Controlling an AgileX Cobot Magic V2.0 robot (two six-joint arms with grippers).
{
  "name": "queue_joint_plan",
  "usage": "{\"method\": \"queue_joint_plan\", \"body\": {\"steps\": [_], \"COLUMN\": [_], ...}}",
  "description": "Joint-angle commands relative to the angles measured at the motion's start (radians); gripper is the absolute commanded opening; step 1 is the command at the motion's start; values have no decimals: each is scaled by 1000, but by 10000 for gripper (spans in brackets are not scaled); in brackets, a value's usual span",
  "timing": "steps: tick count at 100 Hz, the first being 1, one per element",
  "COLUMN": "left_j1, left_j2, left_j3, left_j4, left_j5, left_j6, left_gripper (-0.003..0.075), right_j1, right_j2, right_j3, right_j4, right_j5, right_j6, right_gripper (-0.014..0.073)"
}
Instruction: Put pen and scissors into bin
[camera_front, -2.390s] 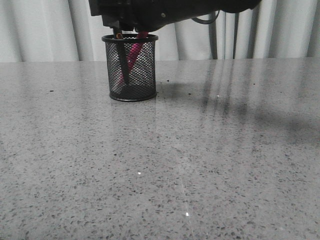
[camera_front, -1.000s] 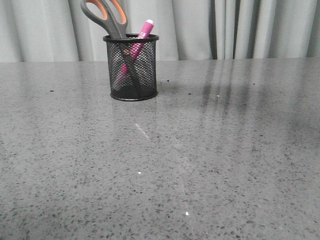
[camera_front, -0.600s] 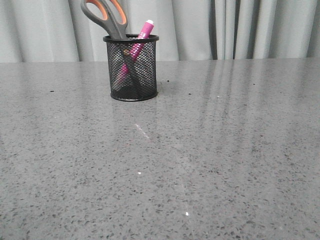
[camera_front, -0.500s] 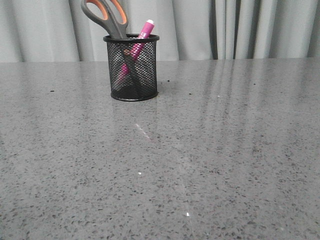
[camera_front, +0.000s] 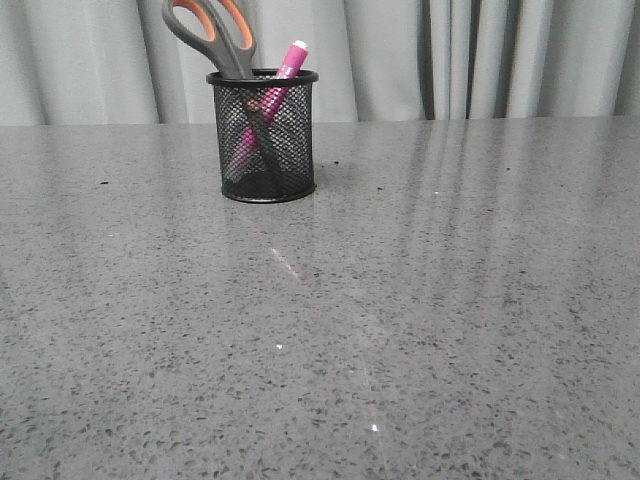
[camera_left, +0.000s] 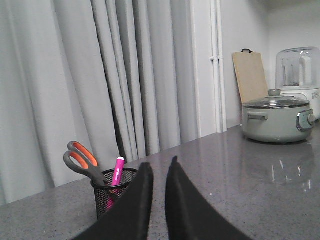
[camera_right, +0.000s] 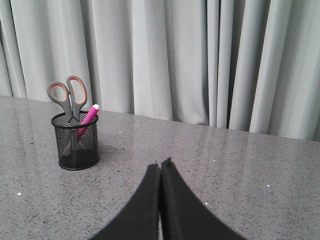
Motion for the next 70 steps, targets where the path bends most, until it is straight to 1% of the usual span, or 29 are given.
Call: {"method": "queue_joint_plan", "body": {"steps": [1,59,63,67,70], "left_j1": [-6,-6,-6,-6,-4], "left_j2": [-22,-22,-22,-22,-22], "left_j3": [-25,-25,-25,-17,-10], "left_j4": [-39,-42,-10,57,117], "left_j5": [-29,-33,-59,-90,-111], "left_j6": [-8,-4,5,-10,-48], "left_gripper": [43,43,43,43,43], "right_j1": [-1,-1,-1,-1,-1], "right_j2": [15,15,15,15,15], "right_j3": [-23,-23,-23,-23,-23], "right_j4": [-25,-25,-25,-25,-25], "right_j5": [-81,-81,-81,-81,-81], "right_j6": [-2,-2,-2,-2,-2], "right_gripper": [-76,-76,-76,-76,-76]}}
